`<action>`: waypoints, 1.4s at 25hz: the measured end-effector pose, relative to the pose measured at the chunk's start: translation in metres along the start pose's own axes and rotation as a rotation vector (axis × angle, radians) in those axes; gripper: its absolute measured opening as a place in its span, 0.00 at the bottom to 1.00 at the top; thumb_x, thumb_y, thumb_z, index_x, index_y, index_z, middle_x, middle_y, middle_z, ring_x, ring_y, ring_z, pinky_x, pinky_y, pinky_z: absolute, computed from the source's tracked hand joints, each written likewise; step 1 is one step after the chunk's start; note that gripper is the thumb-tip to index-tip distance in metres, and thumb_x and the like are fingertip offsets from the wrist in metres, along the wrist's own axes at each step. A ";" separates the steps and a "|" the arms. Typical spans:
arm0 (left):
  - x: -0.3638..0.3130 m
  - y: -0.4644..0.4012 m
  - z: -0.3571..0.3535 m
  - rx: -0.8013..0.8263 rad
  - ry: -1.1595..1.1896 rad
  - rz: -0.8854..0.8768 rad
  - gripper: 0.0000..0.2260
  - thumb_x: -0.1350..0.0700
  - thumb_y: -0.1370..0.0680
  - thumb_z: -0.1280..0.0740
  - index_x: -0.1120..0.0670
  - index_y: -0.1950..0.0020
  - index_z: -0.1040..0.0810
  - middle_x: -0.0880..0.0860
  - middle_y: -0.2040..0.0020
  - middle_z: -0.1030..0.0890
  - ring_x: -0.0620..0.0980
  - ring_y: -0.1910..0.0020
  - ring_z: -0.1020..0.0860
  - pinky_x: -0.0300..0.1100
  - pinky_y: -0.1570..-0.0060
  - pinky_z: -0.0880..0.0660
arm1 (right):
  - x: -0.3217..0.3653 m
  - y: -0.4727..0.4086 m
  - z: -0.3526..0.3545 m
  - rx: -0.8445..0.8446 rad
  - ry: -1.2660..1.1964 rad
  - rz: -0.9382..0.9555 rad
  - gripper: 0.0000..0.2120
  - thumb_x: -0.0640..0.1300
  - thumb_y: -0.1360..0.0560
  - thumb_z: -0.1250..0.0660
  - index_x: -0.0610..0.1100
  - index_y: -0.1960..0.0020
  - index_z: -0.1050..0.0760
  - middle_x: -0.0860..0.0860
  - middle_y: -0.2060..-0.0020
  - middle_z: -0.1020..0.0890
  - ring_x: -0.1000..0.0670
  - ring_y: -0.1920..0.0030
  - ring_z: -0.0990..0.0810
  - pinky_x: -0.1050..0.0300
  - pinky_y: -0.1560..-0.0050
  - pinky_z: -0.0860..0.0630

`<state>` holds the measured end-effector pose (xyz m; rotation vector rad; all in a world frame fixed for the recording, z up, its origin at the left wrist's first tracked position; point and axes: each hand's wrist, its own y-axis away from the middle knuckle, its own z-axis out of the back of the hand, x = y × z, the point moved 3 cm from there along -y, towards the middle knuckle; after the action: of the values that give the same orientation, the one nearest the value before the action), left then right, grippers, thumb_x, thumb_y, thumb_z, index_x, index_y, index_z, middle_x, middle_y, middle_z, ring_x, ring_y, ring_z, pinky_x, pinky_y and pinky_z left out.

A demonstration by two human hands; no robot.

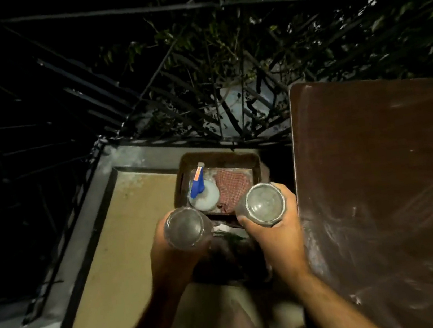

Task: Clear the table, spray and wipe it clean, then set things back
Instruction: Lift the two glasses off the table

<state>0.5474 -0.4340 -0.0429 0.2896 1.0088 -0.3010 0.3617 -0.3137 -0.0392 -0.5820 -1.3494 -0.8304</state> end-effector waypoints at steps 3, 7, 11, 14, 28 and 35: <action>0.027 -0.004 0.015 0.046 -0.009 -0.024 0.15 0.36 0.33 0.24 0.42 0.52 0.18 0.41 0.57 0.16 0.40 0.58 0.17 0.34 0.58 0.20 | -0.033 0.024 -0.018 -0.063 0.038 -0.087 0.40 0.45 0.41 0.16 0.63 0.36 0.31 0.65 0.44 0.21 0.62 0.44 0.21 0.63 0.46 0.24; 0.070 0.000 0.012 0.098 -0.074 0.016 0.21 0.45 0.40 0.18 0.45 0.50 0.17 0.42 0.53 0.15 0.40 0.53 0.17 0.42 0.52 0.19 | -0.085 0.056 -0.026 -0.124 0.116 -0.246 0.42 0.45 0.42 0.15 0.69 0.39 0.33 0.71 0.47 0.22 0.68 0.47 0.23 0.67 0.49 0.27; 0.101 0.005 -0.001 0.110 -0.172 0.103 0.32 0.36 0.43 0.22 0.51 0.44 0.16 0.45 0.49 0.16 0.39 0.50 0.19 0.39 0.49 0.21 | -0.124 0.064 -0.036 -0.105 0.188 -0.345 0.43 0.43 0.43 0.14 0.73 0.43 0.34 0.65 0.49 0.20 0.70 0.47 0.24 0.80 0.53 0.30; 0.127 0.011 -0.016 0.100 -0.292 0.240 0.43 0.42 0.46 0.16 0.61 0.36 0.21 0.59 0.40 0.18 0.60 0.41 0.20 0.48 0.42 0.24 | -0.145 0.062 -0.050 -0.063 0.234 -0.350 0.44 0.44 0.43 0.14 0.74 0.42 0.35 0.63 0.45 0.20 0.65 0.44 0.22 0.71 0.44 0.27; 0.143 -0.004 -0.043 0.170 -0.244 0.273 0.43 0.51 0.38 0.17 0.65 0.28 0.30 0.64 0.32 0.25 0.64 0.32 0.27 0.58 0.35 0.29 | -0.172 0.060 -0.062 0.089 0.284 -0.368 0.47 0.48 0.43 0.14 0.69 0.34 0.36 0.59 0.35 0.24 0.58 0.35 0.25 0.51 0.30 0.28; 0.103 -0.054 -0.025 0.026 -0.197 -0.084 0.39 0.40 0.31 0.30 0.56 0.25 0.35 0.42 0.31 0.33 0.27 0.32 0.38 0.22 0.37 0.38 | -0.099 0.017 -0.059 -0.018 0.355 0.054 0.28 0.52 0.24 0.32 0.61 0.26 0.37 0.58 0.25 0.35 0.56 0.23 0.39 0.66 0.26 0.41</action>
<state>0.5594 -0.4860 -0.1492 0.2363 0.8249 -0.4108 0.4093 -0.3314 -0.1440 -0.4574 -0.9995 -0.8574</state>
